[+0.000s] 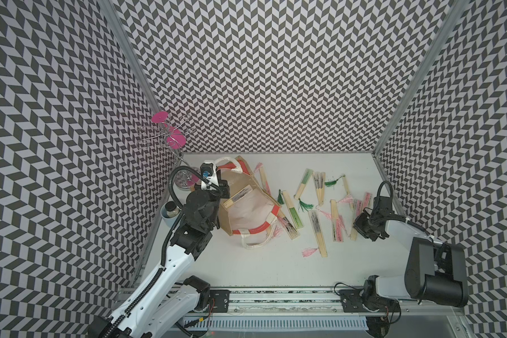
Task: Take out the folding fans from the tote bags
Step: Adjust the folding fan at the center of the board.
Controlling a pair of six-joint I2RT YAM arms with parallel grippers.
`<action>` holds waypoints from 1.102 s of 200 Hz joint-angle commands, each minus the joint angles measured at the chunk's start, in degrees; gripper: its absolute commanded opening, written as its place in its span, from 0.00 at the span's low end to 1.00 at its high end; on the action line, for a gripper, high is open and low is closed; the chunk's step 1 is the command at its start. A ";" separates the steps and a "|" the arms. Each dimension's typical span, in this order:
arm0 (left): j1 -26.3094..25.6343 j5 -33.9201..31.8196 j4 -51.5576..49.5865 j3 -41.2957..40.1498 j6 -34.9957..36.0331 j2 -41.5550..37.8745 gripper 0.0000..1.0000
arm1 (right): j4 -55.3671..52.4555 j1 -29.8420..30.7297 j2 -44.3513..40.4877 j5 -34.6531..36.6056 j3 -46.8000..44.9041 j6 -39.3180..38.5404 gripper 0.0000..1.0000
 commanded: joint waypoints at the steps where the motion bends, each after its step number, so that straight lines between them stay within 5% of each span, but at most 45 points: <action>1: 0.28 0.64 2.20 1.97 -1.64 -0.59 0.00 | -1.82 0.05 -3.56 0.91 1.34 0.87 0.27; 50: 0.28 0.75 1.98 1.70 -2.13 -1.11 0.00 | -9.36 0.05 -10.44 0.52 9.85 -0.99 0.43; 81: 0.36 0.66 2.06 1.54 -2.28 -1.12 0.00 | -11.41 0.47 -12.71 0.83 14.48 -2.65 0.43; 97: 0.58 0.82 2.15 1.53 -2.57 -0.96 0.00 | -9.45 0.49 -12.39 1.08 15.17 -3.43 0.35; 163: 0.89 2.11 2.59 1.55 -3.12 -0.50 0.00 | -2.72 0.49 8.92 4.06 22.80 -7.18 0.12; 220: 0.96 2.07 2.77 1.46 -3.05 -0.25 0.00 | 0.67 4.47 19.51 6.82 28.78 -8.78 0.10</action>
